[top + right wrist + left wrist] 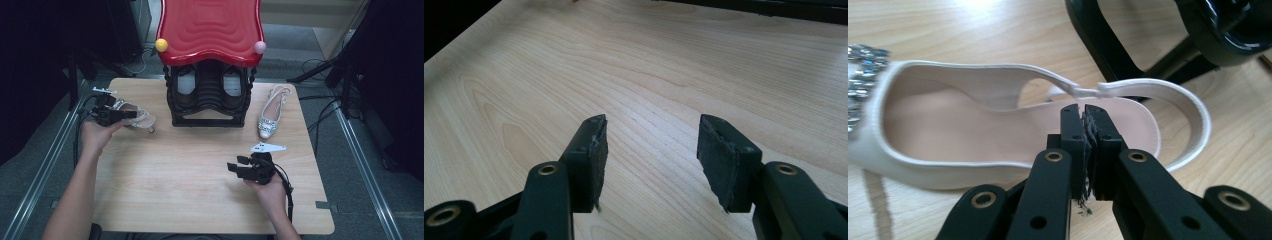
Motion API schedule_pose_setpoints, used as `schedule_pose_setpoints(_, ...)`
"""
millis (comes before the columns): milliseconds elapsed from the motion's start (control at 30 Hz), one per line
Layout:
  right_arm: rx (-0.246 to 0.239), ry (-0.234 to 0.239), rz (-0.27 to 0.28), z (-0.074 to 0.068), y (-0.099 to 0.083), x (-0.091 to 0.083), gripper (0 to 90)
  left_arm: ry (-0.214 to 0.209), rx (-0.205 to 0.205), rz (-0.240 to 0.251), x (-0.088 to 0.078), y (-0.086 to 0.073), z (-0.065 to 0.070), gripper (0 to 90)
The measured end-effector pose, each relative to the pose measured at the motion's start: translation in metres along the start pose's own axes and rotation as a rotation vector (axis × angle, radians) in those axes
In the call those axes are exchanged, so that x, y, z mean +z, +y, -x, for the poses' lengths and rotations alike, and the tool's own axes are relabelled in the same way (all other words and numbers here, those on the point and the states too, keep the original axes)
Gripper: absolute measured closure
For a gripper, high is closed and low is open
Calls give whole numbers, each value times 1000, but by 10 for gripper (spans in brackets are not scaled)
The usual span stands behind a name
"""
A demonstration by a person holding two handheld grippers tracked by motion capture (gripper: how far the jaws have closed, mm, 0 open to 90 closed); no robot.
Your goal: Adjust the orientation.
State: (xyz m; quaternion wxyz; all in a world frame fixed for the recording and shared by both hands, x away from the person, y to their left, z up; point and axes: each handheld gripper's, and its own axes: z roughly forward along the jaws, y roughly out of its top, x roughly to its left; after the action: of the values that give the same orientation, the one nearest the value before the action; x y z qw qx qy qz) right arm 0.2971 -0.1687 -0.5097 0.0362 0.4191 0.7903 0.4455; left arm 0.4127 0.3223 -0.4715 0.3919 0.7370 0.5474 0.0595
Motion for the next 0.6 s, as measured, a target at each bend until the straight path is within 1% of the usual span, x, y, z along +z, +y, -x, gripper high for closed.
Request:
schedule_pose_setpoints(133,-1,3,4,1,1,0,466,0,-11,-21,2,-6,-4,877)
schedule_pose_setpoints(200,-2,4,4,1,2,1,466,-2,-22,-19,1,-9,-6,877)
schedule_pose_setpoints(233,-1,8,6,1,4,2,466,0,-24,-30,0,-11,-7,878)
schedule_pose_setpoints(267,-1,8,6,1,4,2,466,0,-24,-30,0,-11,-7,877)
schedule_pose_setpoints(300,-5,10,6,1,5,3,466,12,-25,-23,0,-13,-7,877)
schedule_pose_setpoints(367,-9,17,1,0,6,5,466,13,-25,-29,-3,-14,-9,877)
schedule_pose_setpoints(400,-9,16,-1,-1,6,5,466,21,-22,-31,-4,-15,-9,877)
schedule_pose_setpoints(433,-13,23,-2,-2,7,7,466,41,-21,-27,-4,-16,-9,878)
schedule_pose_setpoints(533,-15,24,-4,-2,8,8,466,65,-23,-41,-7,-18,-13,879)
schedule_pose_setpoints(567,-17,25,-4,-2,8,9,466,70,-24,-44,-8,-18,-16,879)
schedule_pose_setpoints(600,-17,25,-5,-2,8,9,466,65,-32,-44,-9,-19,-18,880)
